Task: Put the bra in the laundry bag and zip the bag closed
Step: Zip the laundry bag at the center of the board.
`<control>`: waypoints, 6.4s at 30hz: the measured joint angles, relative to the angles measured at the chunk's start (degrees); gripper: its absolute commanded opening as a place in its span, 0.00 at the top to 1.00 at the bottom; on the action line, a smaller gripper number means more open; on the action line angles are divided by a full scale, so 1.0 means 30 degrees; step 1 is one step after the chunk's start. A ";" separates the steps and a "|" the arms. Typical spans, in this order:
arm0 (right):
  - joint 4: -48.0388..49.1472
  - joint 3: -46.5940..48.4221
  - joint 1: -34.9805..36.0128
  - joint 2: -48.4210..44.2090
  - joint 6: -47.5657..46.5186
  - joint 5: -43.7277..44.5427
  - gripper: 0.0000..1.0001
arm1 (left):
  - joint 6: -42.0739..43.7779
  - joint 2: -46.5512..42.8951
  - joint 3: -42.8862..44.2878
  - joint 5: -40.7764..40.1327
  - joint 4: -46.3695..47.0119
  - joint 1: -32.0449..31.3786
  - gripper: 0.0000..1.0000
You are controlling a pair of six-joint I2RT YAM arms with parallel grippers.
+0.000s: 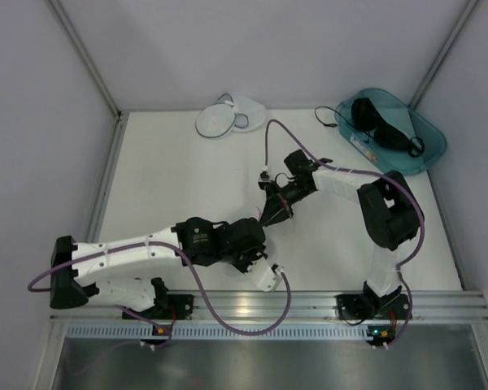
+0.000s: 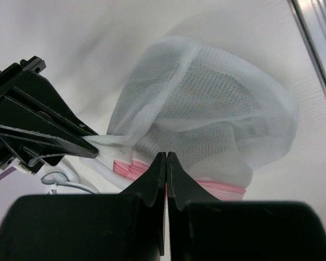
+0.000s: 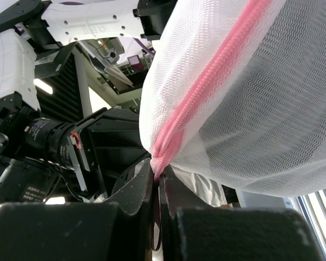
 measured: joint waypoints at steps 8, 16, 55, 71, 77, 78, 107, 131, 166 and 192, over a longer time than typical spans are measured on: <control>-0.3235 0.2812 -0.0736 0.0714 -0.3257 0.0306 1.00 | -0.0561 -0.0860 0.0277 0.1953 -0.1209 0.0036 1.00; -0.6739 0.6353 -0.1086 0.1639 -0.6885 0.2237 0.35 | -0.3075 -0.0481 0.0787 0.2375 -0.1377 0.0058 1.00; -1.0783 0.5836 -0.0452 0.1333 -1.0171 0.3716 1.00 | -0.5646 0.2215 0.3388 0.2681 0.1027 0.1326 1.00; -1.1329 0.6929 -0.0306 0.1931 -1.0812 0.3657 0.38 | -0.5829 0.2069 0.3293 0.2885 0.1042 0.1326 1.00; -1.1424 0.6805 0.0415 0.1931 -1.1052 0.3657 0.68 | -0.5617 0.2186 0.3300 0.2645 0.1115 0.1326 1.00; -1.1446 0.6805 0.0495 0.1960 -1.1140 0.3650 0.75 | -0.5566 0.2186 0.3300 0.2630 0.1115 0.1326 1.00; -1.1322 1.4812 -0.0546 0.5523 -1.1468 0.6295 0.11 | -0.9865 0.0481 0.1333 0.5996 0.0962 0.0933 1.00; -1.3486 0.7497 -0.0226 0.0954 -1.3151 0.5311 0.65 | -1.0069 0.2565 0.3228 0.4583 0.1938 0.2892 1.00; -1.3617 0.9704 -0.0911 0.2550 -1.4484 0.6251 0.24 | -0.9938 0.2288 0.2018 0.4313 0.1931 0.2091 1.00; -1.4462 1.4207 -0.0663 0.5785 -1.4418 0.6054 0.45 | -0.9974 0.0736 0.0007 0.4765 0.3002 0.1814 1.00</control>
